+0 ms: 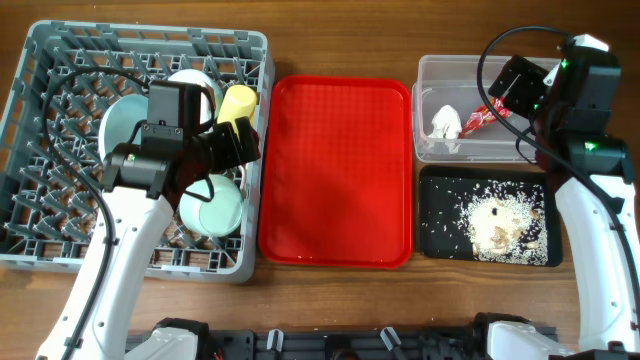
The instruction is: Sort waste into correct bins and load items into the dishwasher rack
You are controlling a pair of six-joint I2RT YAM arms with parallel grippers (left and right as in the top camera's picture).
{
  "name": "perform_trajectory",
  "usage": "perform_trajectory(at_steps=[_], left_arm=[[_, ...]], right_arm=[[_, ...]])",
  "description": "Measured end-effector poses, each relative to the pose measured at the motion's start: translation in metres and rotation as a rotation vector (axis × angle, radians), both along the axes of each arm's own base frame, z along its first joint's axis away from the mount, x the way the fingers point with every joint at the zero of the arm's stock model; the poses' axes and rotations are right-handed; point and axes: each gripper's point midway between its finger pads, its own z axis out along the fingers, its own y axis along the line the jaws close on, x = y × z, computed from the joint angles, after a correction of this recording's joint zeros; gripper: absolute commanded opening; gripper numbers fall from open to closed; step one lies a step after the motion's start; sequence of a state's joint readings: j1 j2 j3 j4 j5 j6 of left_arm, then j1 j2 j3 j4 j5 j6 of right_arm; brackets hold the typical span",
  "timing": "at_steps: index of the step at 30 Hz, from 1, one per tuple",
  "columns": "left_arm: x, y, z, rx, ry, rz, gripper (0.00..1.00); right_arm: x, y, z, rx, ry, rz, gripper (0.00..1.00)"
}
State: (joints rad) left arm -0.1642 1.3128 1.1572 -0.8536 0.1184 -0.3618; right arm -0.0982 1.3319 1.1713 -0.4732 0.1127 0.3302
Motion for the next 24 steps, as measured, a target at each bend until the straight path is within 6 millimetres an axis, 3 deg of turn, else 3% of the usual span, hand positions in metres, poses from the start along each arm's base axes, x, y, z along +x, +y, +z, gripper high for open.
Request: perform_trajectory(at_steps=[6,8,10,13,16,20,24], left_arm=[[0.000,0.000,0.000,0.000,0.000,0.000,1.00],[0.000,0.000,0.000,0.000,0.000,0.000,1.00],[0.000,0.000,0.000,0.000,0.000,0.000,1.00],[-0.001,0.000,0.000,0.000,0.003,0.000,1.00],[-0.001,0.000,0.000,0.001,0.003,0.000,1.00],[-0.001,0.000,0.000,0.000,0.004,0.000,1.00],[-0.001,0.000,0.000,0.000,0.003,0.000,1.00]], right_arm=[[-0.001,0.000,0.003,0.000,-0.006,0.000,1.00],[-0.009,0.001,0.019,-0.005,-0.048,0.000,1.00],[-0.034,0.003,0.068,-0.017,-0.180,0.000,1.00],[-0.095,0.010,0.153,-0.048,-0.442,0.001,1.00],[-0.150,0.014,0.199,-0.087,-0.610,-0.018,1.00],[-0.213,0.032,0.228,-0.067,-0.764,0.044,1.00],[-0.251,0.037,0.227,-0.047,-0.839,0.088,1.00]])
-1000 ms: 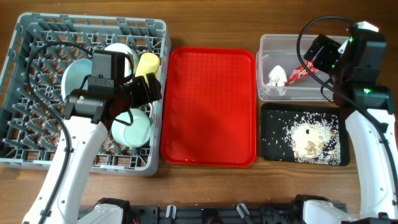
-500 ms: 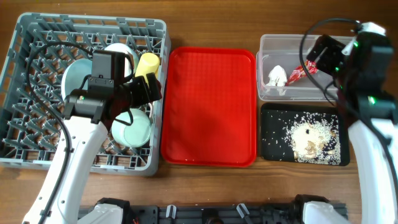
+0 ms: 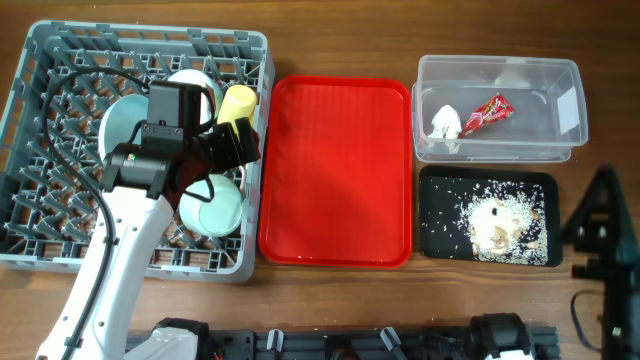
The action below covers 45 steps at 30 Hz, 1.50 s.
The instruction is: Sort waste into correct bins and load items into the dishwasher rack
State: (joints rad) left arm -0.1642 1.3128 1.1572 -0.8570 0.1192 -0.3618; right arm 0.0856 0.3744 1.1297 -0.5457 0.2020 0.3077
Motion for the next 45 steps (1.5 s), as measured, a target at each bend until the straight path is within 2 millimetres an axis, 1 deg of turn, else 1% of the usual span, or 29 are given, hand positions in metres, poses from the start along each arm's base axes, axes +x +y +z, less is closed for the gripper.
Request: perform_trajectory(at_steps=[2,3,4,5,6,8,9,10,11,12,14,16,17,18,24,27,34,45], left_arm=[[0.000,0.000,0.000,0.000,-0.001,0.000,1.00],[0.000,0.000,0.000,-0.001,0.000,-0.001,1.00],[0.000,0.000,0.000,-0.002,0.000,-0.001,1.00],[0.000,0.000,0.000,-0.002,0.000,-0.001,1.00],[0.000,0.000,0.000,-0.002,0.000,-0.001,1.00],[0.000,0.000,0.000,-0.002,0.000,-0.001,1.00],[0.000,0.000,0.000,-0.002,0.000,-0.001,1.00],[0.000,0.000,0.000,-0.002,0.001,-0.001,1.00],[0.000,-0.001,0.000,-0.003,0.000,-0.002,1.00],[0.000,0.000,0.000,-0.002,0.000,-0.001,1.00],[0.000,0.000,0.000,-0.002,0.000,-0.001,1.00],[0.000,0.000,0.000,-0.002,0.000,-0.001,1.00],[0.000,0.000,0.000,-0.002,0.000,-0.001,1.00],[0.000,0.000,0.000,-0.002,0.000,-0.001,1.00],[0.000,0.000,0.000,-0.002,0.000,-0.001,1.00],[0.000,0.000,0.000,-0.002,0.000,-0.001,1.00],[0.000,0.000,0.000,-0.002,0.000,-0.001,1.00],[0.000,0.000,0.000,-0.002,0.000,-0.001,1.00]], right_arm=[[-0.003,0.002,-0.012,-0.004,-0.021,0.010,1.00],[0.001,0.003,-0.024,-0.017,-0.024,0.016,1.00],[0.008,0.007,-0.043,-0.042,-0.008,0.027,1.00],[0.017,0.011,-0.056,-0.072,-0.020,0.040,1.00],[0.023,0.014,-0.064,-0.093,-0.048,0.051,1.00],[0.036,0.023,-0.086,-0.140,-0.093,0.083,1.00],[0.044,0.029,-0.106,-0.163,-0.112,0.107,1.00],[0.048,0.032,-0.115,-0.173,-0.132,0.120,1.00],[0.053,0.036,-0.129,-0.182,-0.142,0.132,1.00],[0.059,0.038,-0.147,-0.189,-0.143,0.144,1.00],[0.068,0.041,-0.171,-0.195,-0.134,0.153,1.00],[0.076,0.042,-0.192,-0.195,-0.102,0.157,1.00],[0.082,0.042,-0.214,-0.196,-0.058,0.163,1.00],[0.086,0.043,-0.227,-0.196,-0.032,0.167,1.00],[0.094,0.044,-0.266,-0.212,0.082,0.178,1.00],[0.096,0.043,-0.298,-0.253,0.214,0.183,1.00],[0.096,0.027,-0.299,-0.309,0.227,0.118,1.00],[0.096,0.027,-0.299,-0.319,0.228,0.116,1.00]])
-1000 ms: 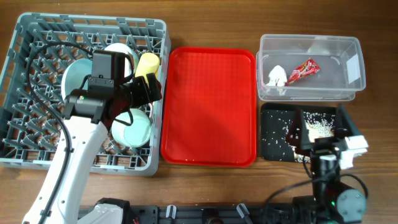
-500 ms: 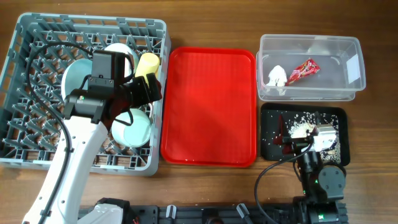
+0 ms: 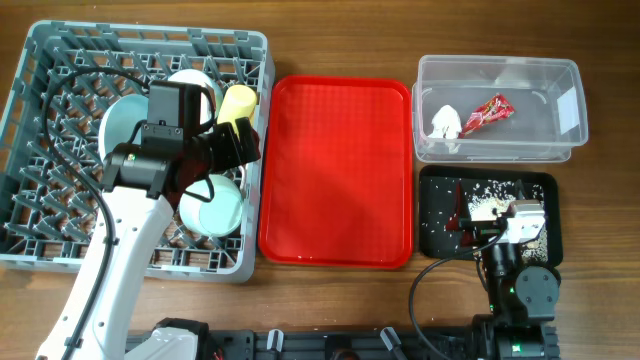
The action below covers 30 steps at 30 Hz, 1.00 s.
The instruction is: Sort waste into correct bins and load items into the dishwasher rack
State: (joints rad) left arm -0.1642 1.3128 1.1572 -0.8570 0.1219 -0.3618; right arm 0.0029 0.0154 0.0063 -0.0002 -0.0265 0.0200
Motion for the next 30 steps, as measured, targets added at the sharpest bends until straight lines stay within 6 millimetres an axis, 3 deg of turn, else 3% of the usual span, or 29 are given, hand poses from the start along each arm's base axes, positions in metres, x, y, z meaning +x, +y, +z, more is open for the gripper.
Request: perform_trajectory(at_steps=[16,18,20,23,26,30], left_arm=[[0.000,0.000,0.000,0.000,-0.001,0.000,1.00],[-0.003,0.000,0.006,-0.003,-0.017,0.000,1.00],[-0.011,0.002,0.026,-0.012,-0.075,0.000,1.00],[-0.039,0.007,0.088,-0.047,-0.288,0.001,1.00],[-0.098,0.022,0.147,-0.079,-0.533,0.026,1.00],[-0.167,0.041,0.169,-0.091,-0.738,0.074,1.00]], right_arm=[[0.000,0.000,0.000,0.000,0.000,0.000,1.00],[0.000,0.000,0.000,0.000,0.000,0.000,1.00],[0.000,0.000,0.000,0.000,0.000,0.000,1.00],[0.000,0.000,0.000,0.000,0.000,0.000,1.00],[0.000,0.000,0.000,0.000,0.000,0.000,1.00],[0.000,0.000,0.000,0.000,-0.002,0.000,1.00]])
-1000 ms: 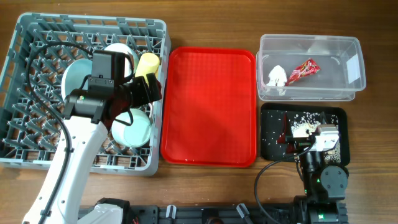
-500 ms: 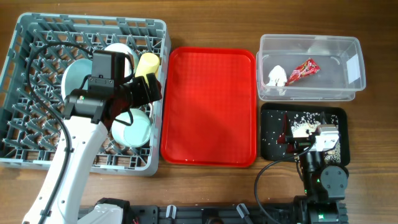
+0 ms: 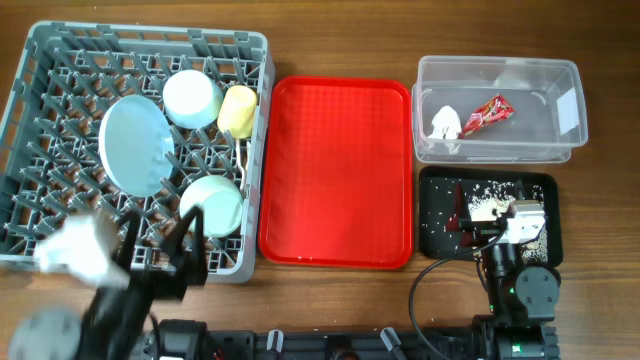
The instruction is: Sort waste into correct bins and load items into the dishwasher rack
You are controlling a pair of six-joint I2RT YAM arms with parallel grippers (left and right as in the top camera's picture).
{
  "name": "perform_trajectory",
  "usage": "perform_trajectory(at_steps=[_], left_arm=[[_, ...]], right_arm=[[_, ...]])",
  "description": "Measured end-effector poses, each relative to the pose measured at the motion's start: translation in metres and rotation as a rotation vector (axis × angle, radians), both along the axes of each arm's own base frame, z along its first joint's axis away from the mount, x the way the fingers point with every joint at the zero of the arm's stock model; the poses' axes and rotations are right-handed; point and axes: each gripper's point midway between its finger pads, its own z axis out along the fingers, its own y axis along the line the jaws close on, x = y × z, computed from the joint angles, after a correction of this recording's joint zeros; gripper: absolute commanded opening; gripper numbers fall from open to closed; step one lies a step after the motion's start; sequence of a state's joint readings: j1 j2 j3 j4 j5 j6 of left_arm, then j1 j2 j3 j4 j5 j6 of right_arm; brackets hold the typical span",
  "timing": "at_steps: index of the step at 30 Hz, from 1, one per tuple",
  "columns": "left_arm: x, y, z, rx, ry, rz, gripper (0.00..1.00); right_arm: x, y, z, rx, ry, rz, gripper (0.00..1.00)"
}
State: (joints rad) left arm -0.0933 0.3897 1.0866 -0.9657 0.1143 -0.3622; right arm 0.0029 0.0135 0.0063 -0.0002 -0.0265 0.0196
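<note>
The grey dishwasher rack (image 3: 40, 60) holds a light blue plate (image 3: 135, 145), a light blue cup (image 3: 192, 97), a yellow cup (image 3: 238, 108) and a pale green bowl (image 3: 212, 205). A clear bin (image 3: 497, 62) holds a white crumpled paper (image 3: 445, 122) and a red wrapper (image 3: 487, 112). A black tray (image 3: 435, 245) carries food scraps (image 3: 495, 205). The red tray (image 3: 337, 170) is bare. My left gripper (image 3: 188, 255) is blurred at the rack's front edge. My right gripper (image 3: 462, 218) lies low over the black tray. Neither gripper's jaw state shows.
The left arm (image 3: 85, 255) is a blur at the table's front left corner. The right arm (image 3: 520, 275) is folded at the front right, below the black tray. A wooden tabletop (image 3: 330, 40) surrounds everything.
My left arm was over the middle of the rack; now it is down at the front left edge, blurred, leaving the plate and cups uncovered. The right arm has not moved.
First my right gripper hung at the clear bin with the red wrapper at its fingers, the left arm over the rack. Then the wrapper lay in the bin and the right arm was at the far right. Then it lay folded by the black tray. Now both arms are low in front.
</note>
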Motion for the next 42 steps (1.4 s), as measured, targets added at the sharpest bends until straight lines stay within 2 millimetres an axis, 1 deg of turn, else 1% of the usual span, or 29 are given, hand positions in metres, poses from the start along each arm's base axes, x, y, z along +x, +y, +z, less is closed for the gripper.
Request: perform_trajectory(at_steps=[1,3,6,7,8,10,11,12,13,15,16,18,21,24,26,31,32,36,38,42], left_arm=[[-0.012,0.004,-0.003,-0.002,-0.033,0.017,1.00],[-0.022,0.008,-0.013,-0.004,-0.054,0.040,1.00],[-0.021,0.015,-0.041,-0.002,-0.051,0.095,1.00],[-0.018,0.017,-0.046,-0.004,-0.059,0.108,1.00],[-0.012,0.019,-0.042,-0.006,-0.106,0.118,1.00],[0.004,0.019,-0.019,-0.017,-0.293,0.117,1.00],[0.009,0.017,-0.003,-0.022,-0.406,0.104,1.00],[0.010,0.015,0.001,-0.024,-0.441,0.095,1.00],[0.013,0.013,0.016,-0.026,-0.566,0.078,1.00],[0.018,0.010,0.020,-0.026,-0.663,0.058,1.00],[0.022,0.009,0.015,-0.025,-0.684,0.051,1.00],[0.035,0.009,-0.005,-0.025,-0.676,0.044,1.00],[0.052,0.006,-0.041,-0.030,-0.607,0.033,1.00],[0.065,0.004,-0.075,-0.035,-0.534,0.022,1.00],[0.075,0.003,-0.107,-0.035,-0.463,0.024,1.00],[0.085,0.008,-0.149,-0.031,-0.367,0.053,1.00],[0.085,0.008,-0.154,-0.030,-0.351,0.055,1.00],[0.087,0.014,-0.192,0.007,-0.204,0.085,1.00],[0.087,0.016,-0.192,0.075,-0.215,0.085,1.00],[0.087,0.017,-0.192,0.316,-0.250,0.050,1.00]], right_arm=[[0.000,0.000,0.000,0.000,0.000,0.000,1.00],[0.000,0.000,0.000,0.000,0.000,0.000,1.00],[0.000,0.000,0.000,0.000,0.000,0.000,1.00],[0.000,0.000,0.000,0.000,0.000,0.000,1.00],[0.000,0.000,0.000,0.000,0.000,0.000,1.00],[0.000,0.000,0.000,0.000,0.000,0.000,1.00],[0.000,0.000,0.000,0.000,0.000,0.000,1.00],[0.000,0.000,0.000,-0.001,0.000,0.000,1.00],[0.000,0.000,0.000,-0.003,-0.002,0.000,1.00],[0.000,0.000,0.000,-0.003,-0.001,0.000,1.00],[0.000,0.000,0.000,-0.003,-0.002,0.000,1.00],[0.000,0.000,0.000,-0.003,-0.002,0.000,1.00],[0.000,0.000,0.000,-0.003,-0.001,0.000,1.00],[0.000,0.000,0.000,-0.003,-0.002,0.000,1.00],[0.000,0.000,0.000,-0.003,-0.002,0.000,1.00],[0.000,0.000,0.000,-0.006,-0.002,0.000,1.00],[0.000,0.000,0.000,-0.007,-0.002,0.000,1.00],[0.000,0.000,0.000,-0.007,-0.001,0.000,1.00],[0.000,0.000,0.000,-0.007,-0.002,0.000,1.00],[0.000,0.000,0.000,-0.007,-0.002,0.000,1.00]])
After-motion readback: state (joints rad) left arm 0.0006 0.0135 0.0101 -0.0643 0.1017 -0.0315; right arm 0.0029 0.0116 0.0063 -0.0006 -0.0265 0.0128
